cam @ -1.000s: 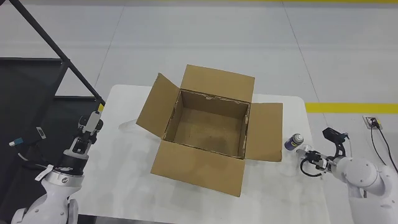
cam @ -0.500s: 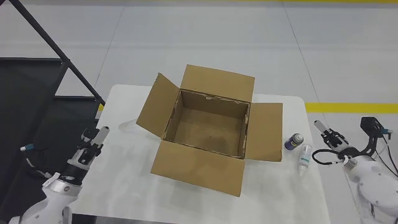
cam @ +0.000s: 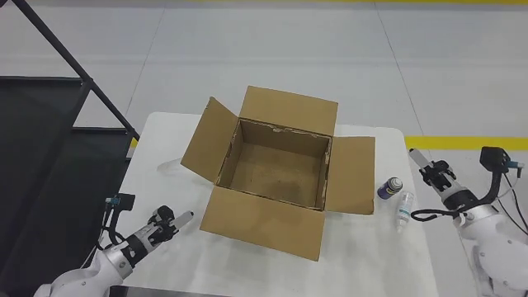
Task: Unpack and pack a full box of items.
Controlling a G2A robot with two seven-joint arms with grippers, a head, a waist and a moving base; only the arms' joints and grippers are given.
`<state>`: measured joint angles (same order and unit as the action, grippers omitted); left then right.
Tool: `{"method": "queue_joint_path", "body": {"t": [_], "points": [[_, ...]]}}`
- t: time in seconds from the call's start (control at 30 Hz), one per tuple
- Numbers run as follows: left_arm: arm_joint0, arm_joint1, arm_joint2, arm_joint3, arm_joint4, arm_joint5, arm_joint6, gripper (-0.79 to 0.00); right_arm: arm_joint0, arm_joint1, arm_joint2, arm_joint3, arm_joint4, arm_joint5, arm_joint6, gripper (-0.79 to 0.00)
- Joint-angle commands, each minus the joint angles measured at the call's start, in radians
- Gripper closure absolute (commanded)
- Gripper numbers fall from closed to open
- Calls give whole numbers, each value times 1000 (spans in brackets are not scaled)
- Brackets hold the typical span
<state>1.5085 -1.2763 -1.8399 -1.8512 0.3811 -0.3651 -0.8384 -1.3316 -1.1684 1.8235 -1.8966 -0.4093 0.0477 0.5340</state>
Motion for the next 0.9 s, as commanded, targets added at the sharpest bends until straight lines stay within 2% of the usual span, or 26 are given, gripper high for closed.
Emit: {"method": "queue_joint_path", "body": {"t": [0.0,0.1,0.2,0.37,0.4,0.43,0.47,0.5,0.6,0.67,0.73,0.87], "points": [[0,0,0,0,0,0,-1,-785,0,0,0,0,0,0,0,-785],[8,2,5,-6,6,-11,19,-785,-2,0,-3,-2,3,-6,-5,-785],[-3,8,44,17,-82,14,-99,-785,-8,2,-5,-1,18,-50,3,-785],[-76,21,67,113,-257,65,-242,-785,-4,6,-8,2,20,-54,10,-785],[-91,23,71,136,-290,73,-261,-720,-3,6,-8,3,18,-52,12,-785],[-107,25,74,159,-318,83,-278,-613,-3,7,-9,4,15,-47,13,-785],[-121,27,76,180,-339,91,-291,-539,-2,8,-10,5,13,-45,14,-785],[-135,30,79,197,-350,96,-300,-499,-2,9,-11,6,12,-43,14,-785],[-166,35,93,244,-363,112,-308,-511,-4,10,-11,12,12,-43,14,-785],[-181,38,103,267,-365,116,-303,-486,-6,12,-9,16,16,-45,14,-785],[-192,41,114,283,-365,114,-299,-379,-10,13,-6,19,18,-46,13,-785],[-203,48,129,301,-378,108,-308,-268,-16,15,1,27,26,-50,13,-785]]}}
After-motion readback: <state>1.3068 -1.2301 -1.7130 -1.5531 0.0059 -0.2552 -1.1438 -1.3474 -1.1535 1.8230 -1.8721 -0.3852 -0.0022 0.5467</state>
